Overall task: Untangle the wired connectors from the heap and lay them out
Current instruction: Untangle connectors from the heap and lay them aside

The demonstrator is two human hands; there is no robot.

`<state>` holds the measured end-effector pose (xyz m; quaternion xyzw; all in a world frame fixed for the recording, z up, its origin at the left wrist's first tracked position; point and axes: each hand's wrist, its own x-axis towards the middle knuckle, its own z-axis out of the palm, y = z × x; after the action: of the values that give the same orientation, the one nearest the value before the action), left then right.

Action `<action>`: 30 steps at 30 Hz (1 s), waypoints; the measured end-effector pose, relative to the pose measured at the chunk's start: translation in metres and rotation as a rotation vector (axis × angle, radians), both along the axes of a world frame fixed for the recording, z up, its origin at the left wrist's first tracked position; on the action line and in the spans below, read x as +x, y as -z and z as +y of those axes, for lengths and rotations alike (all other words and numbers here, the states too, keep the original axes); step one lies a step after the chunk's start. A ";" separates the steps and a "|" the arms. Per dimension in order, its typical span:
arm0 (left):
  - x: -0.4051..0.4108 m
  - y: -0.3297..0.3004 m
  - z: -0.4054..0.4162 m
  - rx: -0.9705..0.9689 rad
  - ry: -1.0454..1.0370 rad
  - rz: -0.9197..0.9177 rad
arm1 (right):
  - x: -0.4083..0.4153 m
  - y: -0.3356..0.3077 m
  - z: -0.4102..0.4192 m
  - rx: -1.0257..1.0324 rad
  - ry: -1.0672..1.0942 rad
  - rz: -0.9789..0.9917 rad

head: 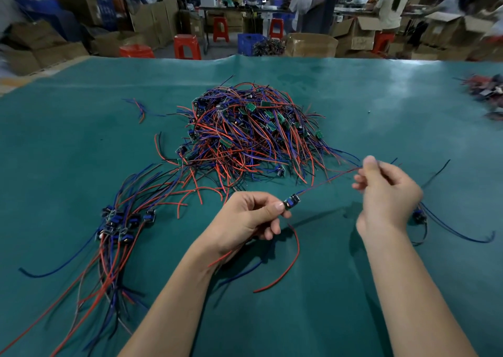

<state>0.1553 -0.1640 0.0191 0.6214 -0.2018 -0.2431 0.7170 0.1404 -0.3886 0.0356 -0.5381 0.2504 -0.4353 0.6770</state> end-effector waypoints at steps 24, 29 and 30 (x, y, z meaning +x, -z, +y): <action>-0.002 -0.003 0.002 0.000 0.086 0.039 | -0.008 0.000 0.026 -0.105 -0.413 0.070; -0.002 -0.001 0.002 -0.006 0.109 0.041 | -0.020 -0.029 0.007 0.243 -0.254 -0.082; -0.002 -0.001 0.001 -0.021 0.092 0.052 | -0.024 -0.038 0.007 0.271 -0.229 -0.098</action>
<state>0.1532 -0.1625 0.0197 0.5973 -0.2140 -0.2900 0.7165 0.1160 -0.3819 0.0738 -0.4449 0.2106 -0.3435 0.7999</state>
